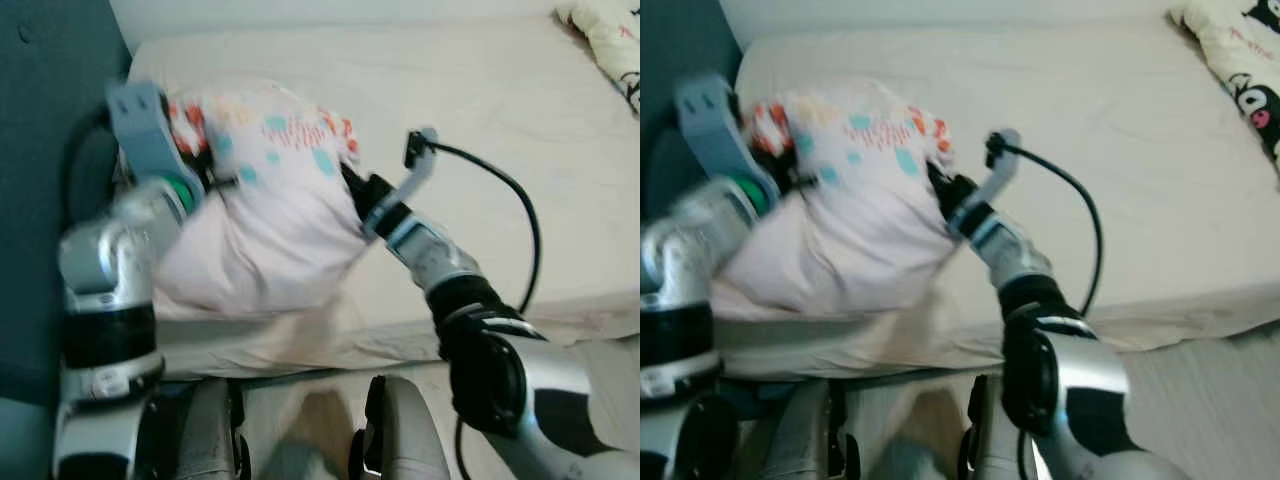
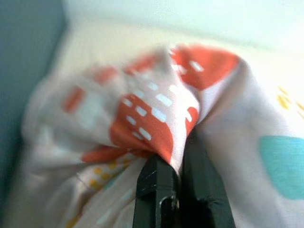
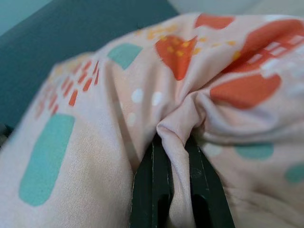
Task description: Clean up the room
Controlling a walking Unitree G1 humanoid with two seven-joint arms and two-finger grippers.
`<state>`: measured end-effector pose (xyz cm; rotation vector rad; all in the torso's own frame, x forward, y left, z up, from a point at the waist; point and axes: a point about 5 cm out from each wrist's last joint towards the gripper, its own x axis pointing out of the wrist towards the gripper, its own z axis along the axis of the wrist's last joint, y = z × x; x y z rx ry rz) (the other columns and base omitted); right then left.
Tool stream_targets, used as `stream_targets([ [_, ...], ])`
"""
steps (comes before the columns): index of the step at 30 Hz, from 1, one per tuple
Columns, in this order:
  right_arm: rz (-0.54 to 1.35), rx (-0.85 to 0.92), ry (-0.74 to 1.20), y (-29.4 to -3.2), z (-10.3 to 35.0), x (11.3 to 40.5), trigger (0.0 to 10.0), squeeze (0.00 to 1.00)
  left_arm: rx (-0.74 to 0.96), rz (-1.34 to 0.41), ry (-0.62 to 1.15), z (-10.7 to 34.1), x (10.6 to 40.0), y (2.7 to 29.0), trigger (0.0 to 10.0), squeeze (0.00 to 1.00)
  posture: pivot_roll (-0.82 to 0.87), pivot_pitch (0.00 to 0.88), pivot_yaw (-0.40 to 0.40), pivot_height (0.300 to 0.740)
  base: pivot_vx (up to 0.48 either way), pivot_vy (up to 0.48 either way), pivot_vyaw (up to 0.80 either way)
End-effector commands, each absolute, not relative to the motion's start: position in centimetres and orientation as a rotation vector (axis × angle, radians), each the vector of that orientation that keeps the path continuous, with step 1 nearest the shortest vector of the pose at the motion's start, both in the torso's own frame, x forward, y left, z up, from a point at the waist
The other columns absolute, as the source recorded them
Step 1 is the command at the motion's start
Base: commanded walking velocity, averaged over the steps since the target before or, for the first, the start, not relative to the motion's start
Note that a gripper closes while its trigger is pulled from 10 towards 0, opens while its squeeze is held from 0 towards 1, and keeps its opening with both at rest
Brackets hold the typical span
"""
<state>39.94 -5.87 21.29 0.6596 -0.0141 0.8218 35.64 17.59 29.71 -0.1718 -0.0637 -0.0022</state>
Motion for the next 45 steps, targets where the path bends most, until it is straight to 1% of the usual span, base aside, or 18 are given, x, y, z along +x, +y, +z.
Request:
stream_targets([
  [1, 0.866, 0.625, -0.038, -3.4, 23.2, 39.9, 0.0, 0.00, -0.023, -0.002, -0.265, 33.3, 35.1, 16.9, 0.0, 0.00, 0.20, 0.188, 0.007, 0.605, 0.000, 0.000, 0.00],
  [4, 0.872, 0.621, -0.060, -3.0, 24.1, 40.0, 0.0, 0.00, 0.036, 0.025, -0.321, 34.3, 34.8, 17.1, 0.0, 0.00, 0.20, 0.188, 0.007, 0.605, 0.000, 0.000, 0.00],
  [7, 0.907, 0.501, -0.195, -2.1, 28.6, 40.1, 0.0, 0.00, 0.245, 0.169, -0.567, 38.0, 33.0, 17.6, 0.0, 0.00, 0.21, 0.207, -0.005, 0.605, 0.000, 0.000, 0.00],
  [10, 0.915, 0.431, -0.291, -2.0, 31.3, 40.1, 0.0, 0.00, 0.303, 0.260, -0.675, 39.4, 32.1, 18.1, 0.0, 0.00, 0.21, 0.212, -0.007, 0.605, 0.000, 0.000, 0.00],
  [20, 0.937, 0.274, -0.437, -1.6, 35.0, 39.5, 0.0, 0.00, 0.415, 0.410, -0.828, 40.1, 31.3, 19.0, 0.0, 0.00, 0.19, 0.212, -0.003, 0.605, 0.000, 0.000, 0.00],
  [23, 0.932, 0.322, -0.228, -0.8, 29.6, 39.8, 0.0, 0.00, 0.631, 0.418, -0.665, 36.1, 34.1, 19.3, 0.0, 0.00, 0.20, 0.216, -0.002, 0.605, 0.000, 0.000, 0.00],
  [24, 0.932, 0.322, -0.228, -0.8, 29.6, 39.8, 0.0, 0.00, 0.631, 0.418, -0.665, 36.1, 34.1, 19.3, 0.0, 0.00, 0.20, 0.216, -0.002, 0.605, 0.000, 0.000, 0.00],
  [26, 0.931, 0.374, -0.008, 0.0, 23.5, 39.1, 0.0, 0.00, 0.838, 0.376, -0.538, 32.1, 36.0, 19.4, 0.0, 0.00, 0.20, 0.222, -0.002, 0.605, 0.000, 0.000, 0.00],
  [27, 0.931, 0.374, -0.008, 0.0, 23.5, 39.1, 0.0, 0.00, 0.838, 0.376, -0.538, 32.1, 36.0, 19.4, 0.0, 0.00, 0.20, 0.222, -0.002, 0.605, 0.000, 0.000, 0.00],
  [31, 0.840, 0.457, 0.261, 0.1, 16.7, 37.6, 0.0, 0.00, 0.975, 0.295, -0.375, 27.6, 37.1, 20.0, 0.0, 0.00, 0.21, 0.226, 0.003, 0.605, 0.000, 0.000, 0.00],
  [34, 0.796, 0.481, 0.325, -0.1, 15.2, 37.2, 0.0, 0.00, 0.993, 0.267, -0.327, 26.5, 37.3, 20.2, 0.0, 0.00, 0.21, 0.226, 0.003, 0.605, 0.000, 0.000, 0.00],
  [35, 0.717, 0.519, 0.433, -0.6, 12.4, 36.3, 0.0, 0.00, 1.009, 0.201, -0.212, 24.4, 37.4, 20.5, 0.0, 0.00, 0.21, 0.232, 0.007, 0.605, 0.000, 0.000, 0.00],
  [36, 0.717, 0.519, 0.433, -0.6, 12.4, 36.3, 0.0, 0.00, 1.009, 0.201, -0.212, 24.4, 37.4, 20.5, 0.0, 0.00, 0.21, 0.232, 0.007, 0.605, 0.000, 0.000, 0.00],
  [37, 0.659, 0.551, 0.500, -1.2, 10.5, 35.6, 7.8, 0.00, 0.998, 0.145, -0.099, 22.5, 37.3, 20.6, 0.0, 0.00, 0.21, 0.229, 0.011, 0.605, 0.000, 0.000, 0.00],
  [38, 0.659, 0.551, 0.500, -1.2, 10.5, 35.6, 7.8, 0.00, 0.998, 0.145, -0.099, 22.5, 37.3, 20.6, 0.0, 0.00, 0.21, 0.229, 0.011, 0.605, 0.000, 0.000, 0.00],
  [39, 0.623, 0.571, 0.535, -1.6, 9.4, 35.2, 10.0, 0.00, 0.981, 0.104, -0.014, 21.0, 37.3, 20.7, 0.0, 0.00, 0.21, 0.228, 0.012, 0.605, 0.000, 0.000, 0.00],
  [40, 0.597, 0.583, 0.542, -2.2, 9.0, 35.2, 10.0, 0.00, 0.958, 0.081, 0.055, 19.8, 37.2, 20.8, 10.0, 0.00, 0.20, 0.221, 0.015, 0.605, 0.000, 0.000, 0.00],
  [45, 0.581, 0.581, 0.517, -3.4, 9.3, 35.6, 10.0, 0.00, 0.928, 0.061, 0.151, 17.6, 36.7, 21.4, 10.0, 0.00, 0.18, 0.210, 0.020, 0.605, 0.000, 0.000, 0.00],
])
